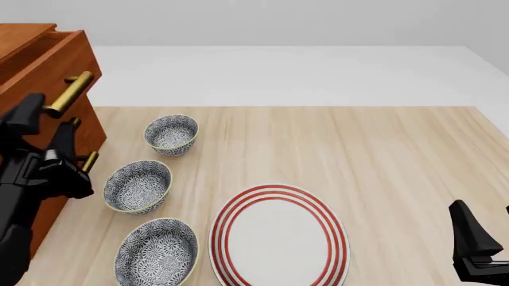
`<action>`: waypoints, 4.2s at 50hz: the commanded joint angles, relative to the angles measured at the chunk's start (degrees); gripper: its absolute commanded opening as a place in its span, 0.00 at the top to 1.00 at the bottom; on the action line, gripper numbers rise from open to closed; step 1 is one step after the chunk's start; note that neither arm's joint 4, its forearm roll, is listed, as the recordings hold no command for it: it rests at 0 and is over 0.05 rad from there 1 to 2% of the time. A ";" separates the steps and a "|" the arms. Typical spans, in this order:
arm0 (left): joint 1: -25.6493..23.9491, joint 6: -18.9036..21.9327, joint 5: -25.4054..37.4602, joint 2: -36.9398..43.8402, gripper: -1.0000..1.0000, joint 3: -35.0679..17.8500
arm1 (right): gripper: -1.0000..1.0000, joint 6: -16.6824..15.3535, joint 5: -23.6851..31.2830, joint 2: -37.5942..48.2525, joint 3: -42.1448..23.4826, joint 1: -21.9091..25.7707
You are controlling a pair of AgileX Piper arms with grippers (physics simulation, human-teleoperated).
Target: Open the top drawer of the cabinet.
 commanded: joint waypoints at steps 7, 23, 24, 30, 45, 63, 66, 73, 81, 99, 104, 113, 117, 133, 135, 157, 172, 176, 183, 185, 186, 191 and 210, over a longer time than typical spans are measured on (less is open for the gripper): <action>-0.58 0.53 -0.56 -4.50 0.00 2.13 | 0.00 0.01 0.00 0.00 0.00 0.00; -3.50 -0.57 12.28 -24.43 0.00 7.63 | 0.00 -0.02 0.00 -0.01 0.00 0.01; -4.17 -0.38 13.71 -27.01 0.00 8.17 | 0.00 0.00 0.00 -0.01 0.00 -0.01; -5.26 -1.31 21.40 -35.54 0.00 7.50 | 0.00 0.01 0.00 -0.01 0.00 -0.01; -4.00 -10.83 40.57 -48.68 0.00 -5.92 | 0.00 -0.02 0.00 0.00 0.00 0.01; -0.47 -29.71 58.89 -49.87 0.00 -23.25 | 0.00 0.03 0.00 0.00 0.00 0.00; 2.20 -34.37 59.28 -49.15 0.00 -25.09 | 0.00 0.00 0.00 0.00 0.00 0.01; 3.48 -47.45 73.23 -45.33 0.00 -35.89 | 0.00 0.00 0.00 0.00 0.00 0.01; -0.49 -50.27 82.83 -43.64 0.00 -41.24 | 0.00 0.00 0.00 -0.01 0.00 0.01; 1.85 -64.88 99.12 -31.82 0.00 -55.32 | 0.00 0.02 0.00 0.00 0.00 -0.01; 3.84 -70.07 104.37 -28.62 0.00 -60.95 | 0.00 0.00 0.00 0.00 0.00 0.00; 1.30 -76.32 110.69 -25.67 0.00 -65.27 | 0.00 0.01 0.00 -0.01 0.00 0.01; 0.36 -76.60 111.69 -25.64 0.00 -64.81 | 0.00 0.00 0.00 0.00 0.00 -0.01; -3.03 -81.52 113.25 -24.99 0.00 -57.74 | 0.00 0.01 0.00 -0.01 0.00 -0.01; -3.23 -81.77 113.40 -24.92 0.00 -57.43 | 0.00 -0.01 0.00 0.00 0.00 -0.01; -2.50 -87.58 113.86 -20.33 0.00 -58.54 | 0.00 0.00 0.00 0.00 0.00 0.01; -0.61 -90.67 112.91 -15.04 0.00 -59.45 | 0.00 0.01 0.00 0.02 0.00 0.02; -0.03 -90.32 111.76 -14.48 0.00 -58.76 | 0.00 0.00 0.00 0.01 0.00 0.01; 0.30 -90.24 111.05 -13.38 0.00 -58.71 | 0.00 -0.01 0.00 0.01 0.00 0.01; 0.41 -90.14 110.94 -13.15 0.00 -58.90 | 0.00 0.00 0.00 0.00 0.00 -0.01; 0.43 -90.02 110.91 -13.12 0.00 -58.97 | 0.00 0.00 0.00 -0.01 0.00 0.01; 0.87 -89.60 111.10 -12.10 0.00 -60.18 | 0.00 0.00 0.00 0.00 0.00 0.00; 2.49 -88.19 109.13 -8.92 0.00 -60.34 | 0.00 0.00 0.00 0.00 0.00 0.00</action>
